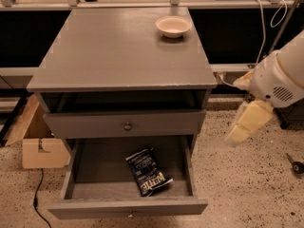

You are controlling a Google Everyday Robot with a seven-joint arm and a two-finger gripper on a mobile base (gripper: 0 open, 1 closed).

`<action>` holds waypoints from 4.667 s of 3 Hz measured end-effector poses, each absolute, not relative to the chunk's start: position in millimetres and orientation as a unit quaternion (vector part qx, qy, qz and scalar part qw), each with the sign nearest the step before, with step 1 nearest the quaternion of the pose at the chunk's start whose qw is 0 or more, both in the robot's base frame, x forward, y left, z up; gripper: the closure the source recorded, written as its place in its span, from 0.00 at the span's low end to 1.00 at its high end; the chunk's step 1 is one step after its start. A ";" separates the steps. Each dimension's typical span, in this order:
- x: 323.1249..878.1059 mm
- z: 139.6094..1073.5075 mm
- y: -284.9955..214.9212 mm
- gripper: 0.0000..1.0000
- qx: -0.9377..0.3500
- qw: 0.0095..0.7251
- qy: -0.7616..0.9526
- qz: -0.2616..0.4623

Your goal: Pick blue chip bag from middle drawer and place on counter

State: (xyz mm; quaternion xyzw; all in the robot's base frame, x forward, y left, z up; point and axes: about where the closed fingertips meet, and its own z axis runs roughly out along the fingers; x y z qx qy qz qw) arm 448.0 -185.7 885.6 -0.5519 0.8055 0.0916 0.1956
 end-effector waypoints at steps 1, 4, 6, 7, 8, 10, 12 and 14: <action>449.4 838.4 -159.1 0.00 -0.515 0.224 0.810 0.168; 438.3 757.8 -119.5 0.00 -0.484 0.237 0.804 0.249; 431.8 639.5 -110.1 0.00 -0.505 0.241 0.797 0.227; 449.3 584.1 -101.0 0.00 -0.493 0.267 0.796 0.226; 449.3 584.1 -101.0 0.00 -0.493 0.267 0.796 0.226; 485.2 530.0 -78.2 0.00 -0.509 0.265 0.794 0.201; 536.6 467.6 -60.9 0.00 -0.478 0.277 0.806 0.212; 560.4 411.0 -52.9 0.00 -0.435 0.259 0.831 0.228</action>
Offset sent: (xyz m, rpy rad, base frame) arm -0.0074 0.0944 -0.1325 0.5050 0.1857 -0.0744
